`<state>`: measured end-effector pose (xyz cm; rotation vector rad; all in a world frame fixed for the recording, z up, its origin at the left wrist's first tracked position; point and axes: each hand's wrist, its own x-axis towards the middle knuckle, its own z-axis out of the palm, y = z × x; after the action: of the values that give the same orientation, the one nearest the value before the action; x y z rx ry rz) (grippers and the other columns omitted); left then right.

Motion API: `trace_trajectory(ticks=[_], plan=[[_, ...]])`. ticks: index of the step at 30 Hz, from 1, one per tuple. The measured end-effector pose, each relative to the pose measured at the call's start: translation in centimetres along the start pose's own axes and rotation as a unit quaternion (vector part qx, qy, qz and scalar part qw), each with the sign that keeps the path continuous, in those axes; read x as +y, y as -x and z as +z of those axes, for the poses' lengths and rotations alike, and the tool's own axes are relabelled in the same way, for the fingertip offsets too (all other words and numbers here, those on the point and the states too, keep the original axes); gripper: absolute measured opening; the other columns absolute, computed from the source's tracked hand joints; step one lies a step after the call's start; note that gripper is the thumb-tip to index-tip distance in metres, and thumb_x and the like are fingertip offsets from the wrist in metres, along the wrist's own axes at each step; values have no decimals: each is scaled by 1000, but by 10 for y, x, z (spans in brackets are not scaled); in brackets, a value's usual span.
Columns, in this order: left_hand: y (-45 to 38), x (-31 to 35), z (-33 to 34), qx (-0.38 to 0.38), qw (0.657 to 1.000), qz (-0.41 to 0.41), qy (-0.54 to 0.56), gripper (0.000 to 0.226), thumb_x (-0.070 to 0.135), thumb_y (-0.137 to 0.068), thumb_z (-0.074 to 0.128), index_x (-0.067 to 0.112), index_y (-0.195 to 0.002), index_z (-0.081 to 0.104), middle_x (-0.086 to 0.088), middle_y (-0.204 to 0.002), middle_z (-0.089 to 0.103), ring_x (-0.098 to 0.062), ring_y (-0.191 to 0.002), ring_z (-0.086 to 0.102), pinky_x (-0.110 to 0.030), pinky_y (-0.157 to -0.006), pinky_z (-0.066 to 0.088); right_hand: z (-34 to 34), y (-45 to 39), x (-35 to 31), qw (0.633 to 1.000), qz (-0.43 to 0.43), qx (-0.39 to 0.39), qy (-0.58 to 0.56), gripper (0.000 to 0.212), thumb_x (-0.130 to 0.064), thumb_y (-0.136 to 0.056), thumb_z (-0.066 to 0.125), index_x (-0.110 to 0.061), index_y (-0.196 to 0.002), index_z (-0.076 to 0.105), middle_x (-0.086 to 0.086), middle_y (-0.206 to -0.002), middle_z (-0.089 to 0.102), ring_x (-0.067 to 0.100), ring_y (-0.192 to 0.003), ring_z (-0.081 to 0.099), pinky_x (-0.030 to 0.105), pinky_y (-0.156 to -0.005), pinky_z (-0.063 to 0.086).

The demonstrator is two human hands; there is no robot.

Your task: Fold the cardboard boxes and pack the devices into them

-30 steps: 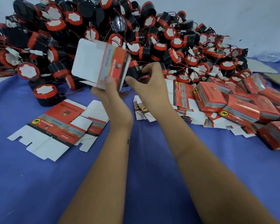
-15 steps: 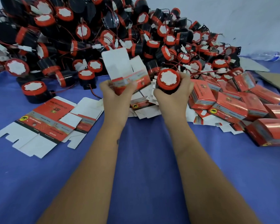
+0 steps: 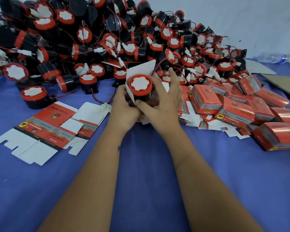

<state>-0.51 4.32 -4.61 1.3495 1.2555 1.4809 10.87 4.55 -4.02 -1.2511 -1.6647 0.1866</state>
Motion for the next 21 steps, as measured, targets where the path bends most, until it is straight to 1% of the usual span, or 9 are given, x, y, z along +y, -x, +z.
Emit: trace_trajectory(ticks=[2,3,5,7,10,12,17,19,21], plan=[[0,-1,-1,-3,1000,-2,-9,55,-7,-81,67,25,-122,50,15,-107,62,0,-97,61,-15,-73,53,-1,-1,4,999,29,-16,15,63,-51,-76,65,-41,-137,50,-1,-162,10,21,-148,5,43,-119,6],[0,-2,-1,-4,1000,-4,-12,56,-5,-80,69,22,-125,50,13,-108,62,1,-98,61,-12,-72,51,-1,-1,5,999,41,-25,24,63,-55,-78,61,-41,-138,49,-1,-162,9,21,-148,3,43,-118,4],[-1,-3,-1,-2,1000,-8,-16,57,-2,-81,72,20,-129,50,12,-110,63,1,-99,60,-12,-73,51,0,-1,6,997,55,-36,29,61,-57,-79,55,-40,-138,49,-2,-161,11,19,-147,3,45,-119,4],[-1,-3,-1,3,1000,-10,-18,57,-1,-81,72,21,-129,50,15,-108,62,2,-98,60,-11,-72,51,2,0,6,999,43,-20,26,57,-53,-80,59,-33,-133,53,0,-156,20,21,-145,12,44,-118,11],[-1,-4,0,9,1000,-13,-18,58,1,-81,74,22,-128,49,15,-108,63,2,-100,61,-13,-75,52,1,0,6,999,8,20,46,41,-45,-80,64,-23,-115,62,4,-145,37,23,-139,28,39,-113,17],[-2,-4,0,13,1000,-16,-15,58,6,-79,78,25,-127,50,16,-109,63,3,-100,61,-13,-76,52,1,0,8,996,0,20,86,34,-47,-83,61,-23,-106,66,4,-143,41,23,-138,30,39,-112,15],[-3,-7,1,-3,999,-26,-35,55,11,-79,82,30,-119,49,18,-104,64,11,-88,61,-11,-67,51,2,-2,12,989,86,-54,105,34,-52,-94,50,-26,-101,70,3,-151,33,21,-142,15,41,-115,5],[-3,-8,2,-4,999,-29,-32,54,12,-80,81,30,-118,48,18,-103,64,14,-85,61,-9,-65,50,0,-3,11,983,89,-69,143,36,-53,-96,46,-26,-100,69,3,-153,29,20,-143,13,39,-113,3],[-2,-5,2,14,999,-29,-6,49,15,-80,79,30,-117,51,17,-102,66,14,-85,62,-9,-66,50,-3,-3,8,984,58,-44,162,32,-47,-97,47,-24,-106,67,5,-153,29,23,-142,18,39,-113,9]])
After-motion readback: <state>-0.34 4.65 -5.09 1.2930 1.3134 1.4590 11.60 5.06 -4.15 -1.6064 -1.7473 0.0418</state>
